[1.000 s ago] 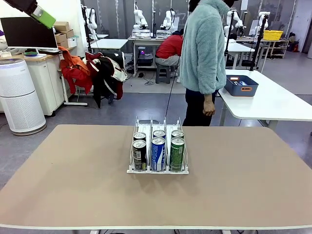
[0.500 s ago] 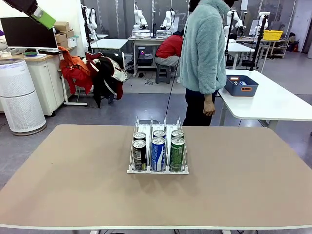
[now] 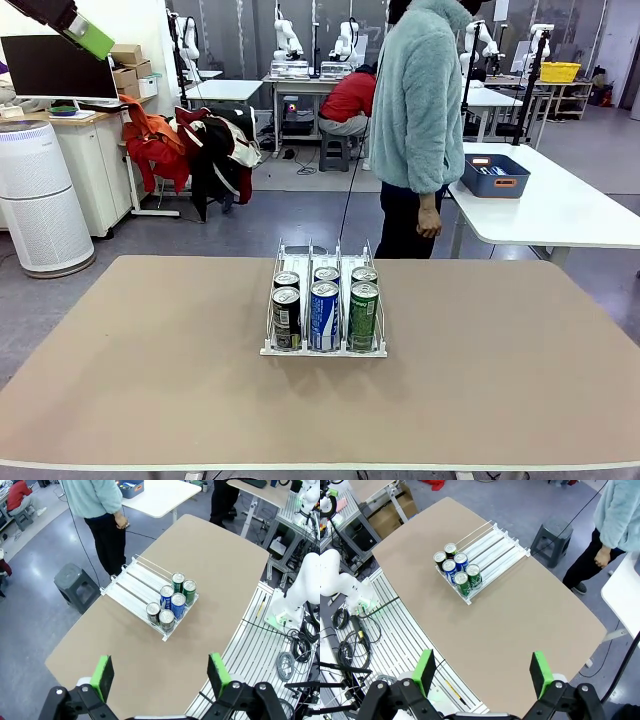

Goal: Fill the beverage cans into the dispenser.
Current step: Pick up the Sprite handed by the human.

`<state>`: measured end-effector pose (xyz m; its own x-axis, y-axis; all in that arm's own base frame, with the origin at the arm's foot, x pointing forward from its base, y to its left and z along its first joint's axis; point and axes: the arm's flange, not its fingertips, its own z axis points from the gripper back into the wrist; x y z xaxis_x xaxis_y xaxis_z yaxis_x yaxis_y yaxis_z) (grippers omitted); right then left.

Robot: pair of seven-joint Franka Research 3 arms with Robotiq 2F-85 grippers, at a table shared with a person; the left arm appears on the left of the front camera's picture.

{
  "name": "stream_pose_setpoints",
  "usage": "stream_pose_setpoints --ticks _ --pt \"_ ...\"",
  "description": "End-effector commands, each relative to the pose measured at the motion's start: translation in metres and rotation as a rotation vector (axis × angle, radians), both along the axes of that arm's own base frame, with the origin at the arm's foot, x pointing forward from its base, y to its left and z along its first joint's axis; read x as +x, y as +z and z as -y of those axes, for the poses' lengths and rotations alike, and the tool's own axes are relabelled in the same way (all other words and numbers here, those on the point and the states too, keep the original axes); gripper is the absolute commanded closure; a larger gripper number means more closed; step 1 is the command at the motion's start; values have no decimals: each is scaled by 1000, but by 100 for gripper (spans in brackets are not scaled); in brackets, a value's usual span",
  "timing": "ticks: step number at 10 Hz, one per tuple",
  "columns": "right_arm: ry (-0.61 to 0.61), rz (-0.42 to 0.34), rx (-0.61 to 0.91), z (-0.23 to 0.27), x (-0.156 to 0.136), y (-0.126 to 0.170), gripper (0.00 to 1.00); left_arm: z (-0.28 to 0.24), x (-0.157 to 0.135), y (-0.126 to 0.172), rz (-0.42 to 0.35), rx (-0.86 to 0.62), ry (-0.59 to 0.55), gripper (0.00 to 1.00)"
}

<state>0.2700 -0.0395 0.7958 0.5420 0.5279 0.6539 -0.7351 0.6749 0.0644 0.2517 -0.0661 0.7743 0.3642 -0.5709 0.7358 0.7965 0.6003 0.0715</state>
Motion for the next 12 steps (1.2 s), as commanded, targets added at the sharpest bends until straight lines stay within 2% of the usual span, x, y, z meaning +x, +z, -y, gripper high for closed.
stream_pose_setpoints --ticks 1,12 --pt "1 -3 0 -2 0 0 0 -1 1 -3 4 9 -2 0" --pt "1 -3 0 -2 0 0 0 -1 1 -3 4 9 -2 0"
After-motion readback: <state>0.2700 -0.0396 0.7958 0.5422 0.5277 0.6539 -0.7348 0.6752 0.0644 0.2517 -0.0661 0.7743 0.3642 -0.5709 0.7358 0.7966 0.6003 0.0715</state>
